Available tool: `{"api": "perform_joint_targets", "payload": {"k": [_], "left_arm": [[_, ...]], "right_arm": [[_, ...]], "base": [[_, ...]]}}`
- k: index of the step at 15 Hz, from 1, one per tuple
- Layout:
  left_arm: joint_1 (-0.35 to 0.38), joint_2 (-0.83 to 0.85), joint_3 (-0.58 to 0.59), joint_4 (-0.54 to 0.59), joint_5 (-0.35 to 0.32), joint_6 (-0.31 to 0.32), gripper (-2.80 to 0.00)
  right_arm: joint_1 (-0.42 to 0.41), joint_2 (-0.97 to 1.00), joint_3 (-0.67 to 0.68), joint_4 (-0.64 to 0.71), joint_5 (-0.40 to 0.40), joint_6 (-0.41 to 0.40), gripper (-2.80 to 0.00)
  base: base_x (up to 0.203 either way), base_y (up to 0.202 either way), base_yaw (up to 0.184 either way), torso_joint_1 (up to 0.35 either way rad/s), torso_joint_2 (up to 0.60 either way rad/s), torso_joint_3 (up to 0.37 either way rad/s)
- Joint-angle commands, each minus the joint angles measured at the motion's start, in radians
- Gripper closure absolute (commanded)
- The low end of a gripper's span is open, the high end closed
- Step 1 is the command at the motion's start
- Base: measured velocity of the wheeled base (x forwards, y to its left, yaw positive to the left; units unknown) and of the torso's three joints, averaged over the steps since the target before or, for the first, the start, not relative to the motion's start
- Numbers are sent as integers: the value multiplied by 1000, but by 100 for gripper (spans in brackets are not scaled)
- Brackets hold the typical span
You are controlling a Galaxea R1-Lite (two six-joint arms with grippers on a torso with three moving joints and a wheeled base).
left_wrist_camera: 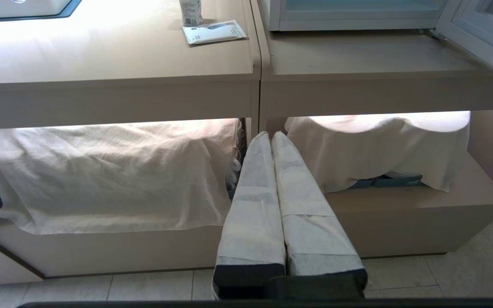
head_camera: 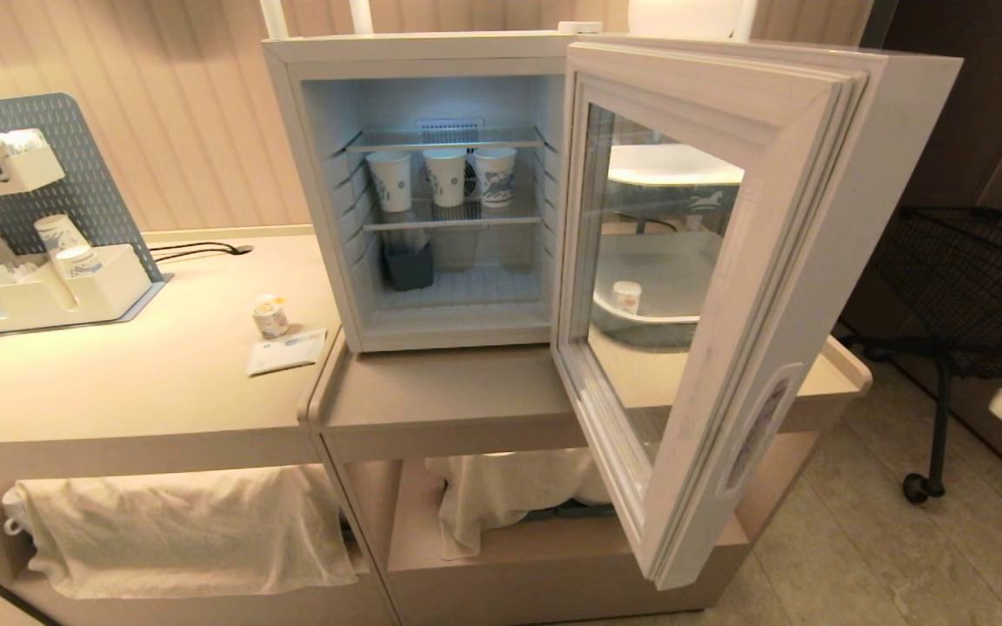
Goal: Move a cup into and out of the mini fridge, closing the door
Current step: Close the freezer door
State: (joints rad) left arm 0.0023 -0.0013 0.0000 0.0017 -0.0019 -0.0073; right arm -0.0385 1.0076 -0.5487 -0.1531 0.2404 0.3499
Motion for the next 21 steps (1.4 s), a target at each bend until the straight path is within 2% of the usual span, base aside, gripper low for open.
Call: {"api": "perform_joint_targets", "payload": {"k": [1,3,4,5,6,7,10,13,14,16,18,19,21], "left_arm": [[1,0,1,0,1,-1,0],[1,0,1,0,2,-3,0],[1,0,2,0,2,-3,0],[1,0,2,0,2,-3,0],[1,0,0,0,2,-3,0],[1,0,2,0,2,-3,0],[1,0,2,0,2,-5,0],[1,0,2,0,2,-5,0],[1,0,2,0,2,-8,0],[1,0,2,0,2,-10,0],[1,0,2,0,2,-8,0],[1,0,2,0,2,-10,0],[1,0,2,0,3,-10,0]], "right_arm": [[-43,485,-162,-110,241,112,0],[-64,647,-298,-191,553,280,0],[-53,698,-355,-221,686,394,0],[-5,721,-385,-241,737,467,0],[67,723,-394,-259,739,493,0],[149,726,-404,-281,706,511,0],[393,751,-515,-302,435,537,0],[521,820,-748,-213,281,529,0],[560,853,-836,-154,230,503,0],[627,944,-1028,21,109,370,0],[682,1075,-1258,181,-85,229,0],[705,1146,-1359,228,-173,153,0],[745,1202,-1427,234,-307,-45,0]], "base": [[0,0,0,0,0,0],[0,0,0,0,0,0],[0,0,0,0,0,0],[0,0,0,0,0,0],[0,0,0,0,0,0],[0,0,0,0,0,0],[0,0,0,0,0,0],[0,0,0,0,0,0],[0,0,0,0,0,0],[0,0,0,0,0,0],[0,0,0,0,0,0],[0,0,0,0,0,0],[0,0,0,0,0,0]]}}
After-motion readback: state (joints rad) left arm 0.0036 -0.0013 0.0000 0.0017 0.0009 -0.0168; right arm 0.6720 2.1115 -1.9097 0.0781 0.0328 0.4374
